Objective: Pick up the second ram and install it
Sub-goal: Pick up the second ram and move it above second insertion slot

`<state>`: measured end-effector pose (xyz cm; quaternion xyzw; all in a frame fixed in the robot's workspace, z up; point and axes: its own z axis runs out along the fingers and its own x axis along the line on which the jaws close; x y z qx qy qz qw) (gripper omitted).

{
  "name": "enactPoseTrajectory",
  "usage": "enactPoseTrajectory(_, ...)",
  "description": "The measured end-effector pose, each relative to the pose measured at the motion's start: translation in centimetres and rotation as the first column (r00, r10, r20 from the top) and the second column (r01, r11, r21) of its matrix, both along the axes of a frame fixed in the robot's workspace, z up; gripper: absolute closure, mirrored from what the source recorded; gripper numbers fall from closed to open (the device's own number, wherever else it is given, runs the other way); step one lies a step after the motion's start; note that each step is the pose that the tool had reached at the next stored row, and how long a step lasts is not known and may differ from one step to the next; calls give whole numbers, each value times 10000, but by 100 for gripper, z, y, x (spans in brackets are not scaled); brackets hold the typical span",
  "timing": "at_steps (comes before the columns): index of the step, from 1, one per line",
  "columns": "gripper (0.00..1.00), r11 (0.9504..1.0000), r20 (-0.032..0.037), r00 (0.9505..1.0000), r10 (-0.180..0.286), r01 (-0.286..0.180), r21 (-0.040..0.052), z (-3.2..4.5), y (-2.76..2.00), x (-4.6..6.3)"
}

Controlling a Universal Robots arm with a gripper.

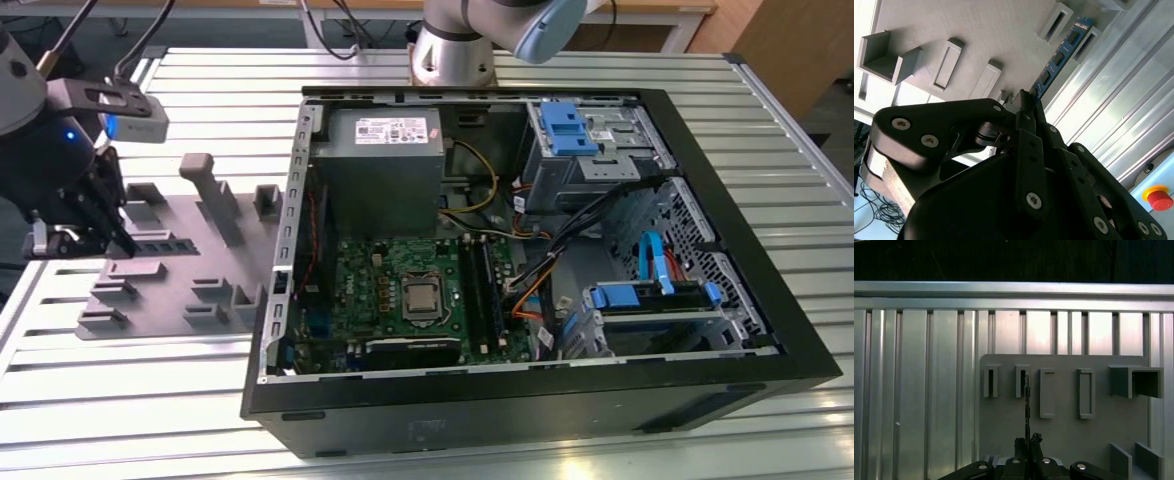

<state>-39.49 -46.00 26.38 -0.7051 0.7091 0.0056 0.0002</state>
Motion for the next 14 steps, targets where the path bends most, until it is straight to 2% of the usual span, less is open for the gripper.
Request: enactPoseTrajectory(14, 86, 10000, 0, 10000, 0, 0, 0, 57, 0, 0)
